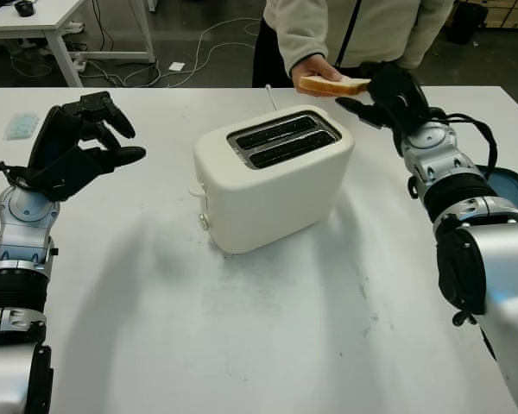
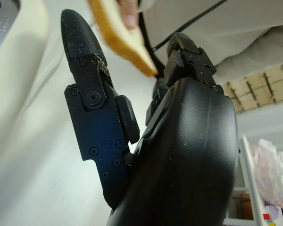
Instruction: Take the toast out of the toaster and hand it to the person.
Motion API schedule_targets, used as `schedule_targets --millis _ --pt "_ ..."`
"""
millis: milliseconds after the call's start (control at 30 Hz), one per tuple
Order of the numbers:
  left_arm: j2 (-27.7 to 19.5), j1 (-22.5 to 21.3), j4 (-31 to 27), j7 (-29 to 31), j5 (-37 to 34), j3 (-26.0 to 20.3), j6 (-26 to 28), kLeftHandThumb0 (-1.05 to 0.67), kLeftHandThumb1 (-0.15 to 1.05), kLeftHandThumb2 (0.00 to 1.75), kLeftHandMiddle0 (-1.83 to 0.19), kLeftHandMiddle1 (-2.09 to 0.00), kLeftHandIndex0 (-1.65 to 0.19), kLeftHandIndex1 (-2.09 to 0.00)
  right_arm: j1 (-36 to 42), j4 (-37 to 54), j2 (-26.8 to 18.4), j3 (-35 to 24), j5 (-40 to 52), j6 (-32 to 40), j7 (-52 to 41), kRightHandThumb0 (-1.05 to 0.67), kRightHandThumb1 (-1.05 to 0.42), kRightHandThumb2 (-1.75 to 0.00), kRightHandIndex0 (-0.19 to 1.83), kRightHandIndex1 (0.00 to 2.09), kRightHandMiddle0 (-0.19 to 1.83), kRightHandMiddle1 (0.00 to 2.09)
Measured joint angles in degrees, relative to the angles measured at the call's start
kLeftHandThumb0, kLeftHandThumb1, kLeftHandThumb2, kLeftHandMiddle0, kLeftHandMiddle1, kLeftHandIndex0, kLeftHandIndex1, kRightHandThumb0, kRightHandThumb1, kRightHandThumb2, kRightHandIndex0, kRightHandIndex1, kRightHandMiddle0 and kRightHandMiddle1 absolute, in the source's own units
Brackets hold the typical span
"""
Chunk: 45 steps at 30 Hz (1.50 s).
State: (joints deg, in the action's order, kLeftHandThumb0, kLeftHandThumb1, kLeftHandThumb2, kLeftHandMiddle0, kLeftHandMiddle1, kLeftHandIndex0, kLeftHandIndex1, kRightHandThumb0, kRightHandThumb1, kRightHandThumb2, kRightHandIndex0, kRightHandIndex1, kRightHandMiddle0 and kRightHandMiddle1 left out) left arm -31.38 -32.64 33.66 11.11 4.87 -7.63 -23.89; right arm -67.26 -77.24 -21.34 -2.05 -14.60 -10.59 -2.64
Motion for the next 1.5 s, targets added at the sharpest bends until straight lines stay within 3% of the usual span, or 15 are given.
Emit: schedule_targets --millis 167,267,433,500,667,767,900,1100,1367,1500 --pt "0.1 0.5 -0.7 0.0 -0.1 0.0 0.1 -1.05 0.80 0.00 -0.70 -1.54 -0.64 -1.55 4.1 1.9 -1.5 0.7 0.0 -8.7 1.0 -0.97 -0.85 -0.01 0.00 0.00 0.00 0.00" --pt "0.1 0.7 -1.0 0.0 -0.4 -0.1 0.4 -1.05 0.78 0.00 -0.70 -1.54 -0.64 -1.54 8.4 4.7 -1.8 0.4 1.2 -15.3 0.4 -0.92 -0.84 -0.01 0.00 0.00 0.00 0.00" --pt "0.4 1.6 -2.2 0.0 -0.8 -0.2 0.5 -1.05 0.78 0.00 -0.68 -1.54 -0.63 -1.54 19.2 13.3 -0.5 -5.9 12.6 -23.6 -9.7 -0.90 -0.88 -0.02 0.00 0.00 0.00 0.00" --pt "0.6 2.2 -3.3 0.0 -0.9 -0.3 0.9 -1.05 0.78 0.00 -0.68 -1.54 -0.62 -1.54 25.1 19.0 0.2 -6.7 15.2 -24.9 -11.4 -0.81 -0.91 -0.02 0.02 0.01 0.05 0.02" --pt "2.5 4.2 -5.6 -0.6 -1.7 -1.2 1.2 -1.05 0.79 0.01 -0.65 -1.57 -0.60 -1.57 41.6 39.8 4.4 -7.4 22.5 -21.5 -15.3 -0.61 -0.92 -0.02 0.10 0.04 0.11 0.03" --pt "5.0 6.4 -8.5 -1.7 -3.5 -2.2 1.5 -1.05 0.80 0.00 -0.59 -1.65 -0.54 -1.66 52.2 53.3 7.9 -5.9 25.3 -16.8 -15.5 -0.61 -0.92 -0.03 0.09 0.03 0.10 0.02" --pt "8.5 9.9 -13.9 -3.4 -4.9 -3.0 3.8 -1.05 0.79 0.00 -0.58 -1.68 -0.55 -1.67 60.7 61.1 13.0 -4.4 28.2 -13.6 -15.4 -0.60 -0.92 -0.07 0.12 0.03 0.12 0.02" --pt "11.4 14.8 -18.2 -3.4 -6.1 -2.6 7.3 -1.05 0.74 0.00 -0.56 -1.73 -0.55 -1.70 64.7 65.7 17.3 -3.0 27.4 -12.7 -12.3 -0.63 -0.92 -0.14 0.13 0.02 0.13 0.01" --pt "13.3 17.8 -21.9 -3.6 -5.8 -1.0 12.9 -1.05 0.74 0.00 -0.53 -1.75 -0.51 -1.75 64.9 67.6 17.7 -3.4 26.2 -10.3 -9.0 -0.67 -0.92 -0.20 0.12 0.01 0.13 0.00" --pt "14.0 20.3 -26.6 -3.6 -5.3 0.1 18.9 -1.05 0.61 0.00 -0.57 -1.75 -0.54 -1.75 64.9 69.0 17.7 -3.6 26.2 -8.5 -8.3 -0.67 -0.92 -0.19 0.12 0.01 0.13 0.00"
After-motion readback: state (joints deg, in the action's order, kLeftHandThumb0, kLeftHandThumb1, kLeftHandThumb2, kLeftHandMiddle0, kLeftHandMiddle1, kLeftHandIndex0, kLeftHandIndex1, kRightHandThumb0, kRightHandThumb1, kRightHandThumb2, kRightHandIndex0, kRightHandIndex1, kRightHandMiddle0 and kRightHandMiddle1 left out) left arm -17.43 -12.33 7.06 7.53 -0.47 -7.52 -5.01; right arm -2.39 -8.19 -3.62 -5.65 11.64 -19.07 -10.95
